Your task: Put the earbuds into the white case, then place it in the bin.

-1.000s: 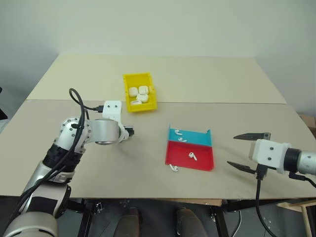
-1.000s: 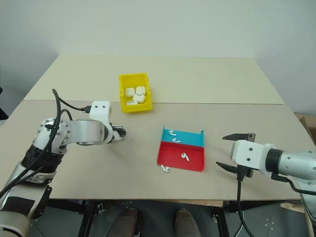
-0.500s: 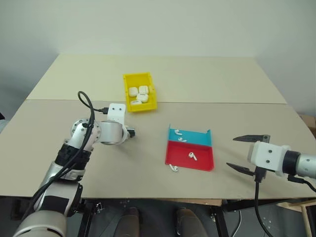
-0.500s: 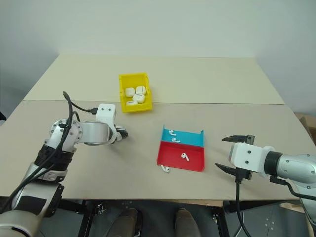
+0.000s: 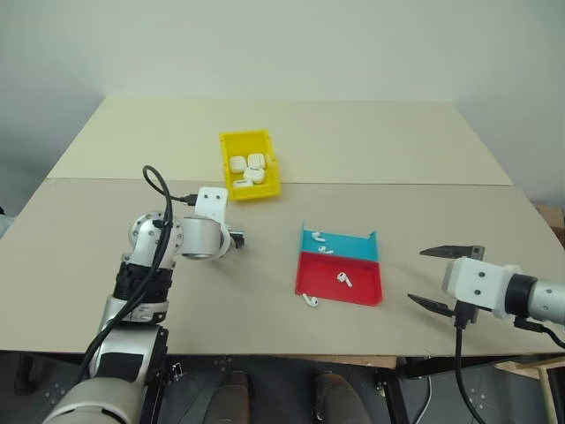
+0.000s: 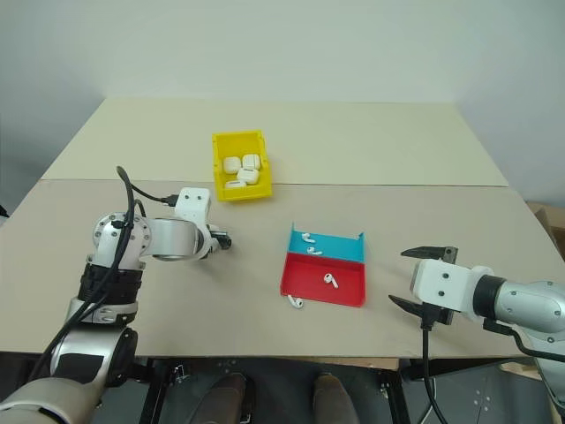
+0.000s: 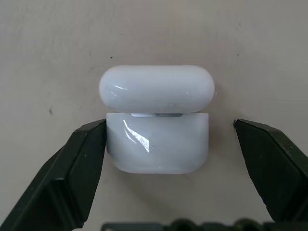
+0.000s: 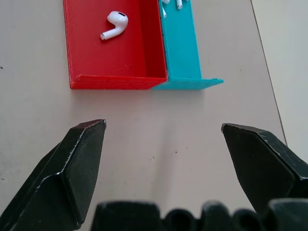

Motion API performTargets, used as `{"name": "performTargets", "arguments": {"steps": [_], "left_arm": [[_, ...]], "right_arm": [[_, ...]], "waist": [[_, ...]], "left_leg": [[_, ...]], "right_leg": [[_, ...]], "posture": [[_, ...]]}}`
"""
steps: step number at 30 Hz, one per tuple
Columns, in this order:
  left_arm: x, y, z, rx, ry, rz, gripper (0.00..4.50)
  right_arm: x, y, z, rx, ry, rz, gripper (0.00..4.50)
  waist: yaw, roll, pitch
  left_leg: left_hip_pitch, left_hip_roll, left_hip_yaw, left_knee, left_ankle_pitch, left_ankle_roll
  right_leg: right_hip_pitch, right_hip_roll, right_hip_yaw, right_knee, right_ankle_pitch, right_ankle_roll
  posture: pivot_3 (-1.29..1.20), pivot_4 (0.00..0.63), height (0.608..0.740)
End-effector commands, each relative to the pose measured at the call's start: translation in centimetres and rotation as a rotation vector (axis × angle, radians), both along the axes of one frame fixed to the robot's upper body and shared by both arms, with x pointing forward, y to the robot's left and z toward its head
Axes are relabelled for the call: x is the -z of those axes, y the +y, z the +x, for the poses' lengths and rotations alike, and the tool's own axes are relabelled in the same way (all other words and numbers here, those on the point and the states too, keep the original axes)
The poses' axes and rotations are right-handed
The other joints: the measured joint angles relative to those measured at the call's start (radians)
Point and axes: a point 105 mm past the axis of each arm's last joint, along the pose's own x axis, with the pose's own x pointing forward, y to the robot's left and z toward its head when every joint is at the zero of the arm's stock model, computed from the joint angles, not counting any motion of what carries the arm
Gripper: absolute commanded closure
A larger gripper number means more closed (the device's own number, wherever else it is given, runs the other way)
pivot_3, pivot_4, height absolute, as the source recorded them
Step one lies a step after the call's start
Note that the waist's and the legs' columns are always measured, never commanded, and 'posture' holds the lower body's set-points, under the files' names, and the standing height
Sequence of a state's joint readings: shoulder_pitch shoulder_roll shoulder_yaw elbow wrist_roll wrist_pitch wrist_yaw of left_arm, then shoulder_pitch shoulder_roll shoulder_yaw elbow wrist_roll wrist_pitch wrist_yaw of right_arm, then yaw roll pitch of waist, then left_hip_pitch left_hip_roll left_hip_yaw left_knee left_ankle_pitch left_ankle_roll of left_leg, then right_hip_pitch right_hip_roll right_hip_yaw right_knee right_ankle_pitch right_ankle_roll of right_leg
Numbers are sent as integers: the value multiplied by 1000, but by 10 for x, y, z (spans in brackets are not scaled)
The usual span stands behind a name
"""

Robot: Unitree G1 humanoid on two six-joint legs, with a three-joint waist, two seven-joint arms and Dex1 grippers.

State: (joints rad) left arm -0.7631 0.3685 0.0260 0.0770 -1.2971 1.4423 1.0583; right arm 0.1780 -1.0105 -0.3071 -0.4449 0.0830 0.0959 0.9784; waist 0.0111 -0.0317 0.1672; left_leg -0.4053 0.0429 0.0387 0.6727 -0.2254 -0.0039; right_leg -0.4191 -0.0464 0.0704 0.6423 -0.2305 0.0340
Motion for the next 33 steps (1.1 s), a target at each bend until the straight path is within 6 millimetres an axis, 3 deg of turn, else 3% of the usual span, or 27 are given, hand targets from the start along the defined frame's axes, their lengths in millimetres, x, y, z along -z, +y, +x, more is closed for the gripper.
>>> {"name": "performTargets", "arguments": {"steps": [1,9,13,16,23,27,30,33], "left_arm": [[-2,4,-3,-6,-17,15,0],[0,4,-4,-10,-5,25,0],[3,6,-4,-17,-5,39,706],[0,4,-3,-6,-26,46,1674],[-16,3,0,33,-101,84,1674],[-64,-3,-4,167,-326,192,1674],[-95,-12,-8,304,-584,148,1674],[-108,-23,-20,532,-766,127,1674]], "right_arm": [[-10,1,0,-8,-60,-17,33],[-7,1,1,-5,-54,-29,33],[-6,0,2,5,-56,-30,0],[-5,-1,1,6,-54,-38,0],[-7,-2,4,6,-66,-38,0],[-16,-4,5,9,-80,-44,0],[-27,-2,6,28,-22,-29,0],[-43,9,7,13,28,39,0]], "waist": [[-1,0,0],[-2,0,0],[-2,0,0],[-5,0,0],[-10,0,0],[-15,-1,1],[-23,-1,0],[-29,0,0]], "left_leg": [[0,0,0,0,0,0],[1,0,0,0,0,0],[1,0,0,0,0,0],[1,0,0,0,0,0],[0,0,-1,0,0,0],[-2,0,-1,-1,0,0],[-1,0,0,-3,0,-1],[1,1,1,-5,1,-2]], "right_leg": [[0,0,0,0,0,0],[0,0,0,0,0,0],[1,0,0,0,0,0],[0,0,0,0,0,0],[0,0,0,0,0,0],[-2,0,0,0,0,0],[-2,0,0,-1,0,0],[-2,0,1,-1,0,-1]], "posture": [[0,150,740],[0,150,740],[0,150,740],[0,150,740],[0,150,740],[0,150,740],[0,150,740],[0,150,740]]}}
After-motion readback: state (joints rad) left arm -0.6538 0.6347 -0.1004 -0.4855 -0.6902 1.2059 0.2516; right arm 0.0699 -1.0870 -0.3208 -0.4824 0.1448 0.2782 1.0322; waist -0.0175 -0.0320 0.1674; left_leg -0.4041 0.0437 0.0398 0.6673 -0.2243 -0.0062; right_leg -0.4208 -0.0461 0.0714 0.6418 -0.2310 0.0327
